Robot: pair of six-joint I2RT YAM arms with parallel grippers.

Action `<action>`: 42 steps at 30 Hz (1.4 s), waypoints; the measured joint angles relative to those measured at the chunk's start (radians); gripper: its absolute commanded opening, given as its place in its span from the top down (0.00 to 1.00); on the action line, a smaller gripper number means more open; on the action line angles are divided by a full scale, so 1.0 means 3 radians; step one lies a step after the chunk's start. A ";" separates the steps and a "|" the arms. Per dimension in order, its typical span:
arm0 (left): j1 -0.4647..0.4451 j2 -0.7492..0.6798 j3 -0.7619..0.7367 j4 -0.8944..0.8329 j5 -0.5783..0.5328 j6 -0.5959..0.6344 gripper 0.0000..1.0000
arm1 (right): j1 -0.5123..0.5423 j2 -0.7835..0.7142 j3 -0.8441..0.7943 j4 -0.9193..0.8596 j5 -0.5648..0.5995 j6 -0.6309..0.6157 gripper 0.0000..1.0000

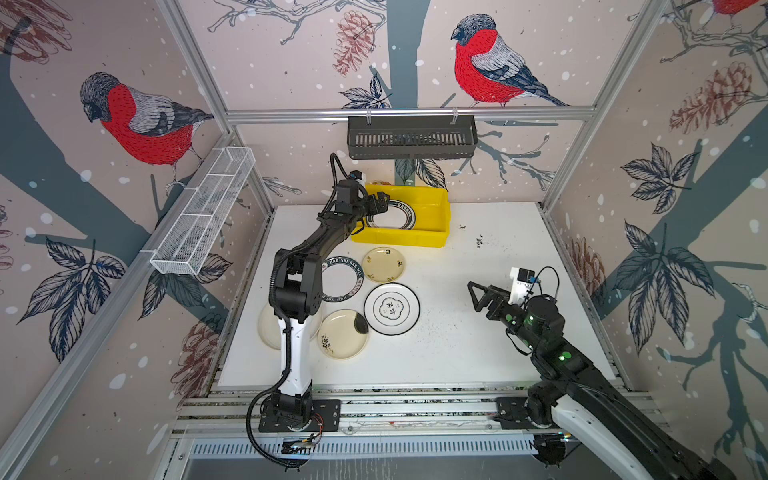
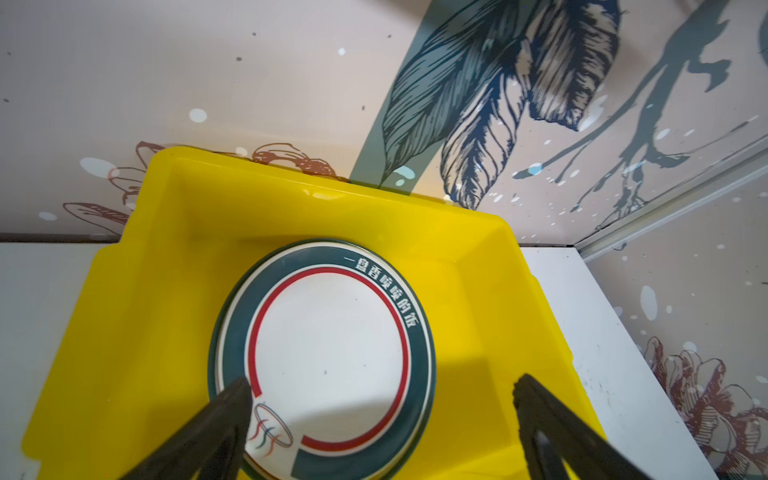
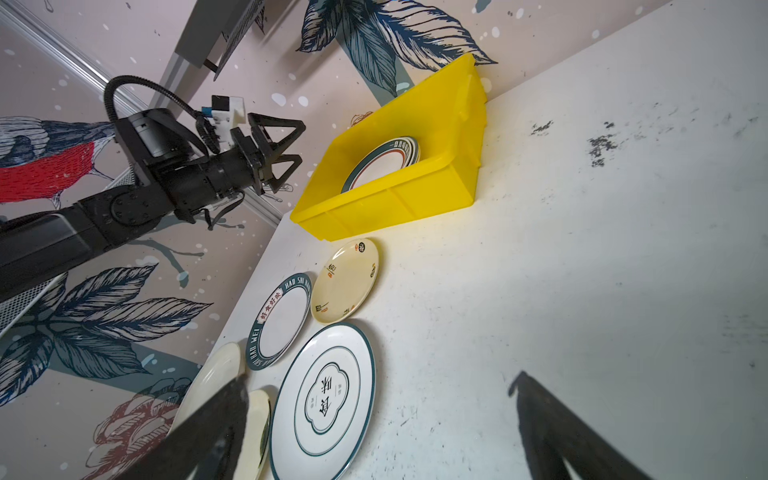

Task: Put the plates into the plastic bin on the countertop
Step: 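Open the left gripper and withdraw it from the bin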

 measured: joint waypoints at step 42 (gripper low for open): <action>-0.1127 -0.3082 -0.3469 0.0346 -0.1129 -0.0141 0.03 | 0.0893 0.2092 0.0216 0.0860 -0.0112 0.0392 0.01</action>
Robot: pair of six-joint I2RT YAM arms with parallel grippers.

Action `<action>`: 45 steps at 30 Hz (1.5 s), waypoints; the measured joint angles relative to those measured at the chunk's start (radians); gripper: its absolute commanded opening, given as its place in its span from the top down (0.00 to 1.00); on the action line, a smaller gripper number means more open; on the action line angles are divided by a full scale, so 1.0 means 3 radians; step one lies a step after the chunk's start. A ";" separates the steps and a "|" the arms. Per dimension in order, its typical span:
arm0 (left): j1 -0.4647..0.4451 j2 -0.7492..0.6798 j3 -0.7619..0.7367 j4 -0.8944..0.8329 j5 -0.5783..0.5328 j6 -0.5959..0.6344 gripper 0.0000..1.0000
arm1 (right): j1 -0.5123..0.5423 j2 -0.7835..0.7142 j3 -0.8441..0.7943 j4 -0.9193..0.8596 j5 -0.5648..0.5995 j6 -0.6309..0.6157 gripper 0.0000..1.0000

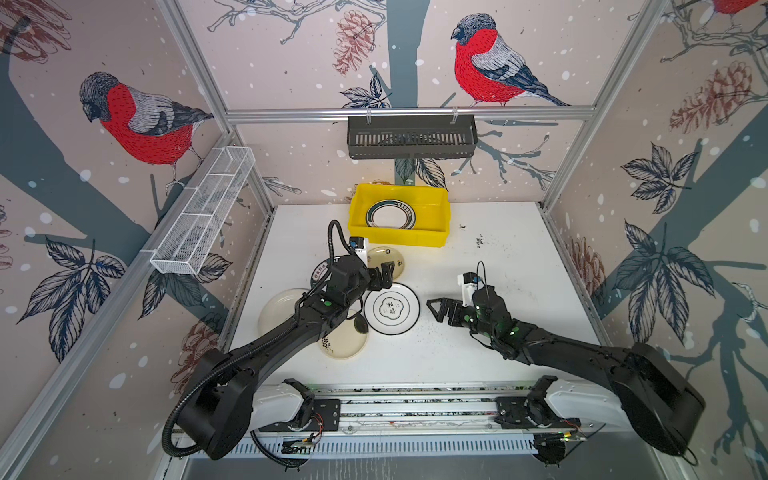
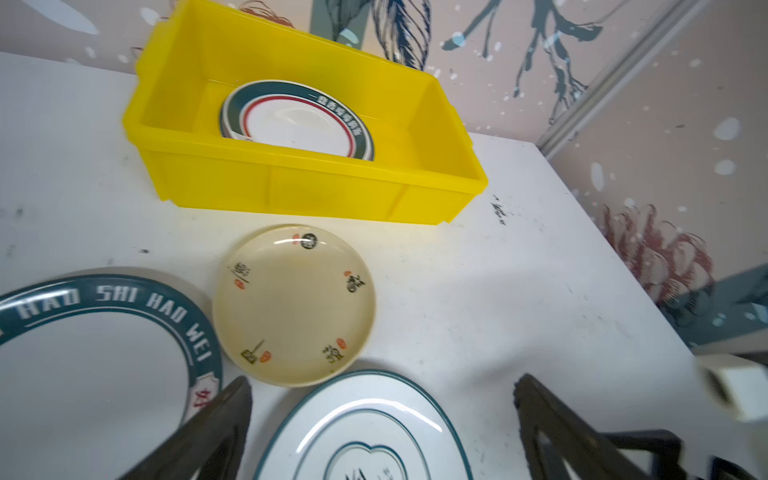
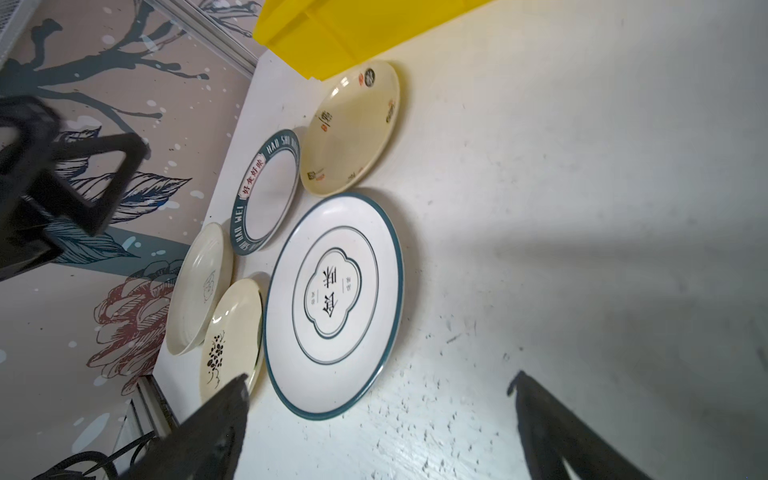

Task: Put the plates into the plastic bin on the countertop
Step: 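Open the left gripper and withdraw it from the bin, then move the right gripper to the white teal-cloud plate and pinch its edge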

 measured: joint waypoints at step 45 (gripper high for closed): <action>-0.0028 -0.0130 -0.1058 0.0580 0.0125 -0.0113 0.03 | 0.0061 0.1116 0.0819 -0.0313 -0.0038 -0.0074 0.53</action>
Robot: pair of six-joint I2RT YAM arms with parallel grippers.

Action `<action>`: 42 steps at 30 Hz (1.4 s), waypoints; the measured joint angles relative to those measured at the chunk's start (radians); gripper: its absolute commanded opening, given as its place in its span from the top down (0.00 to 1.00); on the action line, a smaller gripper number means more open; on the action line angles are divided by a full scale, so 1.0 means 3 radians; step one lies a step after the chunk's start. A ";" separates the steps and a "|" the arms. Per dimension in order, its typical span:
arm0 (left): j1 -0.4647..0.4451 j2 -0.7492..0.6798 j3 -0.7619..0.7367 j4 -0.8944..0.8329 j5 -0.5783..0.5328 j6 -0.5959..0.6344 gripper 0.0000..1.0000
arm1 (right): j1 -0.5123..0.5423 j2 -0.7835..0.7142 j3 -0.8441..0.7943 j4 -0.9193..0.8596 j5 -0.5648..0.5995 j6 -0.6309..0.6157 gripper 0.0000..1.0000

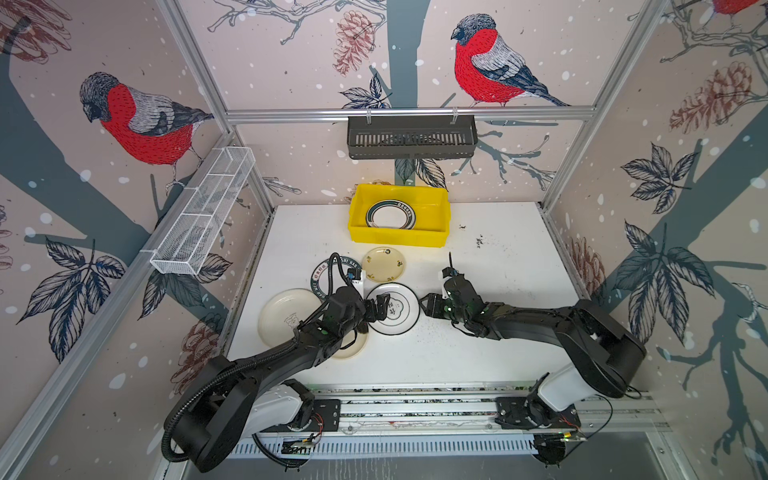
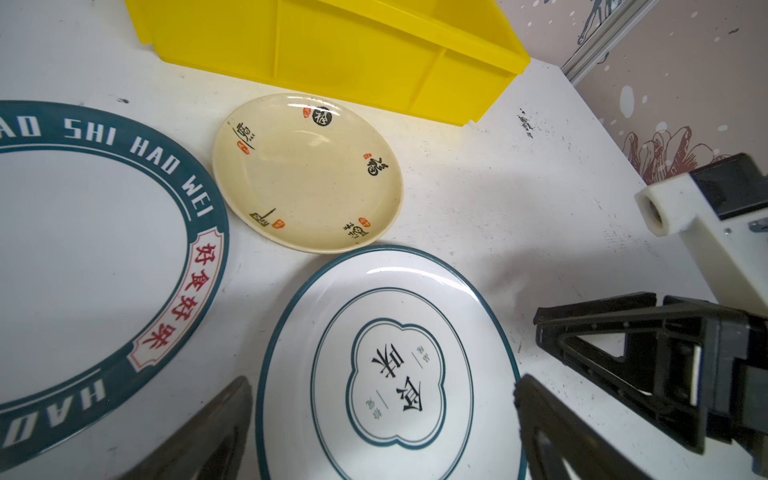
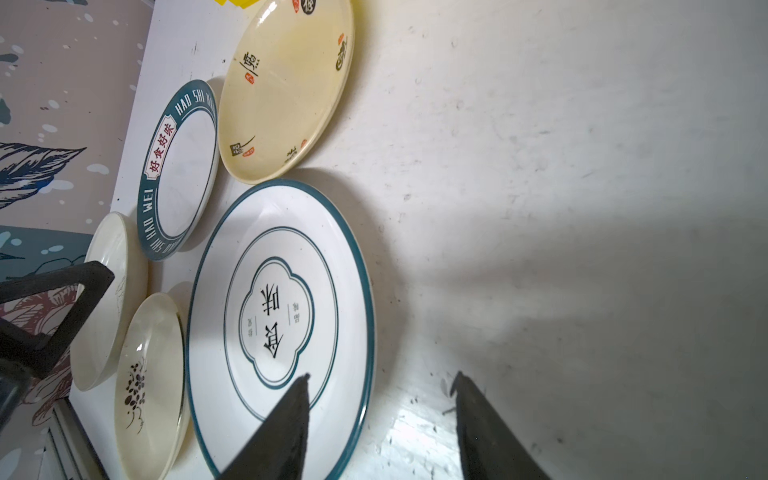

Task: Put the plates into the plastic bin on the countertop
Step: 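Move the right gripper to the white teal-cloud plate and pinch its edge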

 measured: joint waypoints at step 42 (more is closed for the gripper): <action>0.0127 0.0011 -0.0057 0.0095 0.0123 -0.0003 0.03 | -0.0003 0.0514 0.0134 0.0287 -0.0361 -0.0047 0.78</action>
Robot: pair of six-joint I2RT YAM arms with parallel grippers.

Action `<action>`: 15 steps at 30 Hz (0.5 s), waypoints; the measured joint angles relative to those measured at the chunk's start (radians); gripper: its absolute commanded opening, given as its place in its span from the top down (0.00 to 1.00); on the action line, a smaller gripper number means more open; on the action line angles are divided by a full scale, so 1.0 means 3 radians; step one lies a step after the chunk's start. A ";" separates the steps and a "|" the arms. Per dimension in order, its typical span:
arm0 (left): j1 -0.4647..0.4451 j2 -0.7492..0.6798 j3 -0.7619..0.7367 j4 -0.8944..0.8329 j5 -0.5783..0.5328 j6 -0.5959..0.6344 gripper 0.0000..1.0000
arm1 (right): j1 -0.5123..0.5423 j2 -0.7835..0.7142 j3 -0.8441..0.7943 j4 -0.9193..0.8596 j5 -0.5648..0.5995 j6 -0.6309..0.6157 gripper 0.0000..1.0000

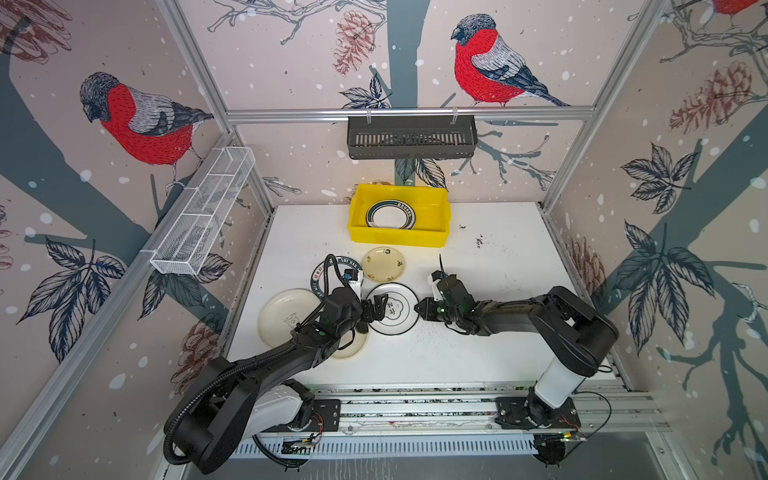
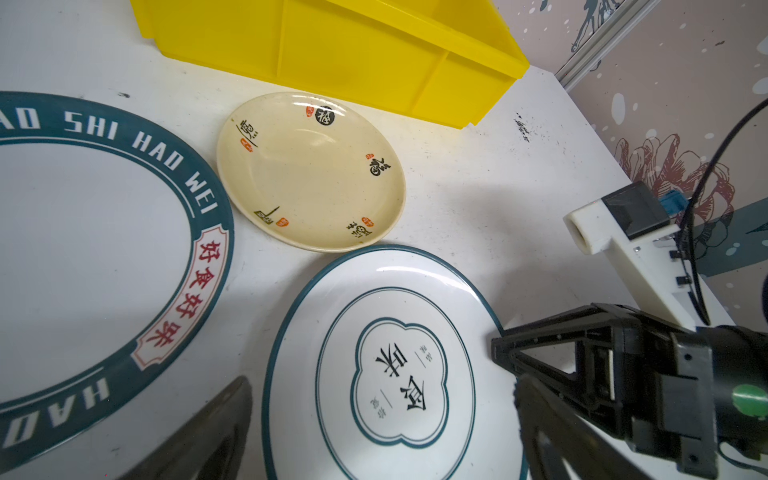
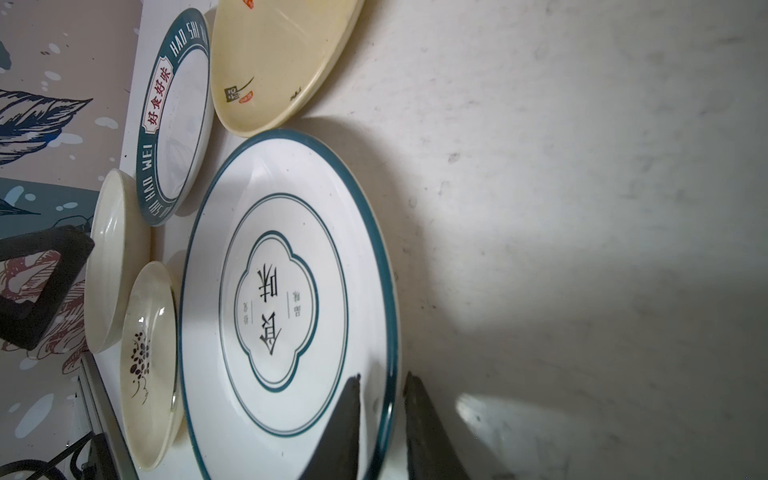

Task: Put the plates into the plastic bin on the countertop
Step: 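Move the right gripper to the white teal-cloud plate and pinch its edge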

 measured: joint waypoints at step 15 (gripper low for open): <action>0.0031 0.0064 0.0003 -0.0005 0.0003 -0.0005 0.03 | 0.0000 -0.0058 -0.0023 -0.0006 0.0066 0.0039 0.90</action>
